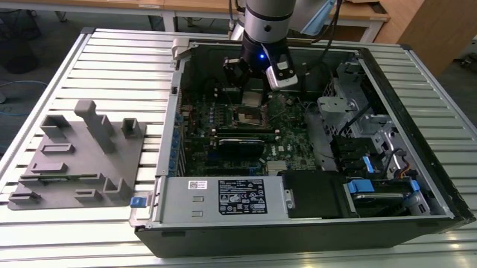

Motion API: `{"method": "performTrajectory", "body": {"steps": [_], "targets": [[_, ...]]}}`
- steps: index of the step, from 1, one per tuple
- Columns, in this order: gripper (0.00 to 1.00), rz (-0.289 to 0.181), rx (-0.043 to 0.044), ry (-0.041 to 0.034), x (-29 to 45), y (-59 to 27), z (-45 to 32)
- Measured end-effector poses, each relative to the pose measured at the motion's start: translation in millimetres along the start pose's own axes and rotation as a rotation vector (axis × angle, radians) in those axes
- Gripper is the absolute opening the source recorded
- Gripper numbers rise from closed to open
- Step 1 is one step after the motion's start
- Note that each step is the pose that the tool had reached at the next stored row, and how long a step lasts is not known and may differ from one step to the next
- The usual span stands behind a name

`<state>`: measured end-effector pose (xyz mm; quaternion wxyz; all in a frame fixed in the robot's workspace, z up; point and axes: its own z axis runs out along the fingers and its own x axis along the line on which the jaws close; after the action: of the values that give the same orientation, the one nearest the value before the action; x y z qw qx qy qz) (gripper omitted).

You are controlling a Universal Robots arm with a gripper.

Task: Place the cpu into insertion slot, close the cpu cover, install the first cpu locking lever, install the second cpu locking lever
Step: 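Place the cpu into insertion slot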

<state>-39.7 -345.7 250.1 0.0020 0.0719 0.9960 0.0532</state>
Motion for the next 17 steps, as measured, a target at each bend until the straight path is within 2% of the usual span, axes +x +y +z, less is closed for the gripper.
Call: {"method": "performTrajectory", "body": {"steps": [4, 12, 17], "targets": [[0.54, 0.015, 0.0000, -0.0016, 0.0, 0.0, 0.1], [0.54, 0.133, -0.0003, -0.0142, 0.0, -0.2, 1.3], [0.54, 0.153, -0.0005, -0.0163, 0.0, -0.2, 1.4]]}}
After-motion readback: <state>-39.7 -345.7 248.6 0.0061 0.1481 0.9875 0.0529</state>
